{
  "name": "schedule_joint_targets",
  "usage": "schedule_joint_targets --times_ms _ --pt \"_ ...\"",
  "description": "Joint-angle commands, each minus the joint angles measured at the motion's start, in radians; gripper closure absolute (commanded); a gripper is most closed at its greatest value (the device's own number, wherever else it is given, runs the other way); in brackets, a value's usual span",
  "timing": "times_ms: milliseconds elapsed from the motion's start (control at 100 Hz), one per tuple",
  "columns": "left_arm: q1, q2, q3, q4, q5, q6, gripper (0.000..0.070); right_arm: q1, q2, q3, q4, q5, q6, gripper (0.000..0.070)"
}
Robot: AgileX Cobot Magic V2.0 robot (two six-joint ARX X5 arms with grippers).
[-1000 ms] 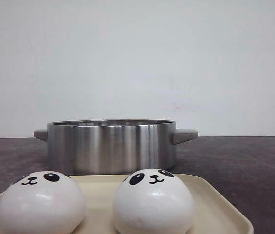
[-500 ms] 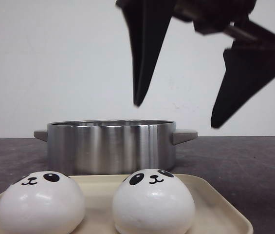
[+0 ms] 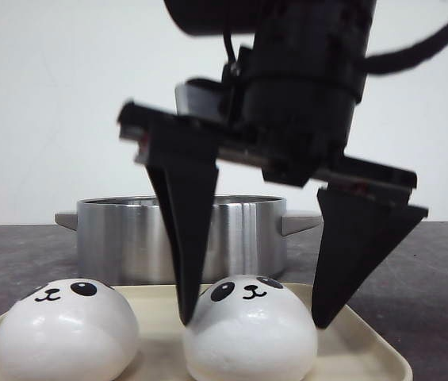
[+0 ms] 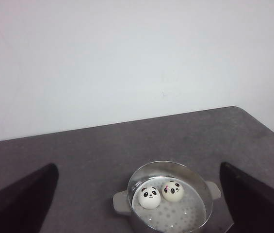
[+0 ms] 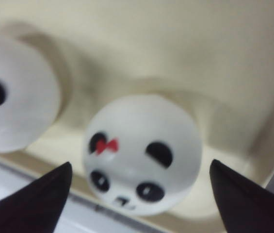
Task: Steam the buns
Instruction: 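Lower the right gripper onto the nearer panda bun and close it, then lift the held bun with the right gripper toward the pot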
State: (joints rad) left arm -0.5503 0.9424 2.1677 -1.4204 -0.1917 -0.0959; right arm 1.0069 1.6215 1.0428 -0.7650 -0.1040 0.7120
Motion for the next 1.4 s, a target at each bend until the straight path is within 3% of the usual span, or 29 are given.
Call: schedule_joint_targets --times_ms 0,220,260,330,340,620,800,1020,1200,1390 --pt "-0.006 0.011 0.011 -0.036 -0.002 0.006 0.0000 0.008 0.040 0.012 0.010 0.007 0.008 0.0240" --pt "-0.006 0.011 -0.037 -0.035 0.002 0.006 0.0000 0.007 0.095 0.012 0.021 0.039 0.002 0.0288" --pt "-0.007 0.011 -0.047 -0.035 0.002 0.006 0.0000 0.007 0.101 0.012 0.027 0.041 0.000 0.0391" --pt "-0.007 0.011 -0.061 -0.035 0.002 0.006 0.0000 0.007 0.102 0.012 0.035 0.045 -0.014 0.0688" --pt "-0.007 0.011 -0.062 -0.035 0.002 0.006 0.0000 0.007 0.102 0.012 0.037 0.047 -0.016 0.0700" --pt "-0.007 0.011 -0.071 -0.032 0.002 0.006 0.0000 0.034 0.001 0.045 0.056 0.061 -0.053 0.0687" --pt "-0.007 0.011 -0.071 -0.023 0.002 0.010 0.0000 0.061 -0.153 0.190 0.055 0.090 -0.067 0.0690" --pt "-0.006 0.012 -0.071 0.014 0.002 0.010 0.0000 0.008 -0.170 0.473 0.048 0.259 -0.210 0.0694" --pt "-0.007 0.014 -0.071 0.014 0.002 0.010 0.0000 -0.145 -0.036 0.580 0.014 0.182 -0.279 0.0694" --pt "-0.006 0.014 -0.071 0.006 0.002 0.010 0.0000 -0.269 0.130 0.582 -0.008 0.080 -0.280 0.0694"
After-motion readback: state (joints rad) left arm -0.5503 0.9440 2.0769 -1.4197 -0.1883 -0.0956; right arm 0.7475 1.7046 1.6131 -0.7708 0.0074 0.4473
